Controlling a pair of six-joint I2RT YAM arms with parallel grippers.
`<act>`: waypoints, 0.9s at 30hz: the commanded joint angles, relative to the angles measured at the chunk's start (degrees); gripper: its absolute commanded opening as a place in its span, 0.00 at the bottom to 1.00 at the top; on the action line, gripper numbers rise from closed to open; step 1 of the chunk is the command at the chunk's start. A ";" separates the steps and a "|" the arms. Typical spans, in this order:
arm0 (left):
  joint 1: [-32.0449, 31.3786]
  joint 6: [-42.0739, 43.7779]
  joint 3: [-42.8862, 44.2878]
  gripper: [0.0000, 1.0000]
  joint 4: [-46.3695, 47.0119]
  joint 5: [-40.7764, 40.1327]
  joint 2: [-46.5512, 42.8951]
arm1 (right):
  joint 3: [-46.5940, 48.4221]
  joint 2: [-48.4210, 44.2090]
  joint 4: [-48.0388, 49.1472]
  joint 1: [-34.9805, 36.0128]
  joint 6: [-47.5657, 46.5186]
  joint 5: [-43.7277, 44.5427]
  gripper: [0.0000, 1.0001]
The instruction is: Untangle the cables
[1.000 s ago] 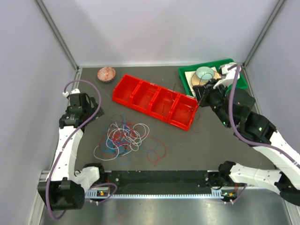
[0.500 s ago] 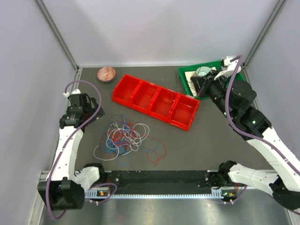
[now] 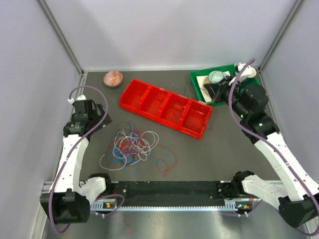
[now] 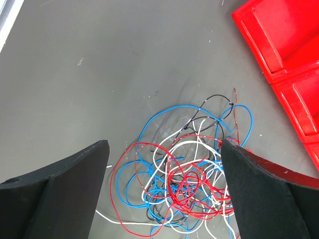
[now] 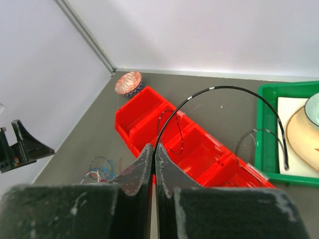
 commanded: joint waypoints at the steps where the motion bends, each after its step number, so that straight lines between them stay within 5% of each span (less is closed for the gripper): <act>1: -0.04 -0.13 -0.47 0.99 0.69 -0.34 -1.40 | -0.08 -0.40 5.52 -3.18 1.92 -7.52 0.00; 16: -0.04 0.31 1.29 0.99 1.48 -1.84 0.71 | 10.82 1.27 5.95 -4.50 5.44 -12.61 0.00; 27: -0.04 -0.13 -0.12 0.99 1.21 0.45 1.06 | 1.17 4.61 19.83 -5.55 11.24 -18.75 0.00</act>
